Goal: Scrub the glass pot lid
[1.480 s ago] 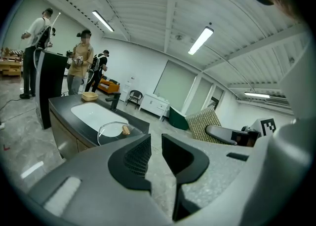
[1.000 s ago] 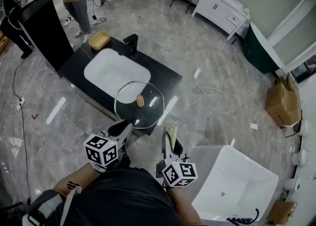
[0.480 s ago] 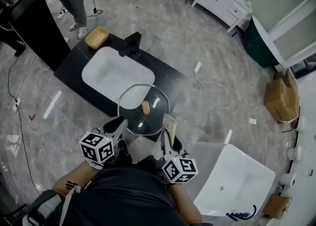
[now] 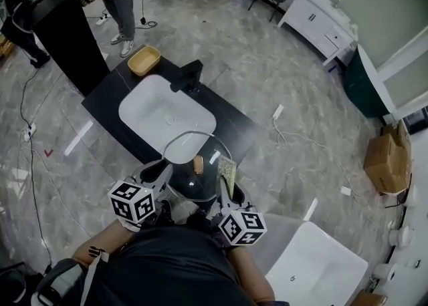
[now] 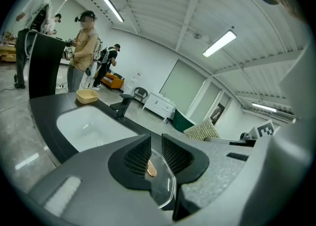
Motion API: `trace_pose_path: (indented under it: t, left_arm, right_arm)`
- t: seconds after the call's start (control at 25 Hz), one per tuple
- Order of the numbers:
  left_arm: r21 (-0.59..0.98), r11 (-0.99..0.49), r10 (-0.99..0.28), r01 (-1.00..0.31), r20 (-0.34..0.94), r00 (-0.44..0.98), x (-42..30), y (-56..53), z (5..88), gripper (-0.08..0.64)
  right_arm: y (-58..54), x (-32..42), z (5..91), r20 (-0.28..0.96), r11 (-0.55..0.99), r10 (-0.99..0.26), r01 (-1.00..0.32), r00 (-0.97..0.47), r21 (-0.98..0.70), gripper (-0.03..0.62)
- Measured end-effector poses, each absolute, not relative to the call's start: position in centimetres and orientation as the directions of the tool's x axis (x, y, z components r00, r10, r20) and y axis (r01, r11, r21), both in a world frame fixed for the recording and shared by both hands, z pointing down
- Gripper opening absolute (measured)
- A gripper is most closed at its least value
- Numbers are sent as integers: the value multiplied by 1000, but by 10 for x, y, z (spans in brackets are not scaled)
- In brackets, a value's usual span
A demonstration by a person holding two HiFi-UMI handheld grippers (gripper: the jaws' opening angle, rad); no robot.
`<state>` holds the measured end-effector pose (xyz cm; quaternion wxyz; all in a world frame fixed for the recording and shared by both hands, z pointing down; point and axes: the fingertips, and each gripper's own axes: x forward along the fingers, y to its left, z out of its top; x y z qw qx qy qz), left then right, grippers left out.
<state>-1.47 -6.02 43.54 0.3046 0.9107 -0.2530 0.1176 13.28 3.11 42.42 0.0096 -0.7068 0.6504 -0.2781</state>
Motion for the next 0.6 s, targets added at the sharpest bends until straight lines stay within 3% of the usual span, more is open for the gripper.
trace_pose_path:
  t: [0.36,0.6]
  left_arm:
    - [448,-644,-471,-620,406,783,22,-56,428,71]
    - [418,-563,-530,-713,479,700,1,-55,441,71]
  right_arm:
    - [9,206,460,410,-109,-912,-947,-25,-301,64]
    - [-6,220,510,481,-40,-871,-961,-101,-274,64]
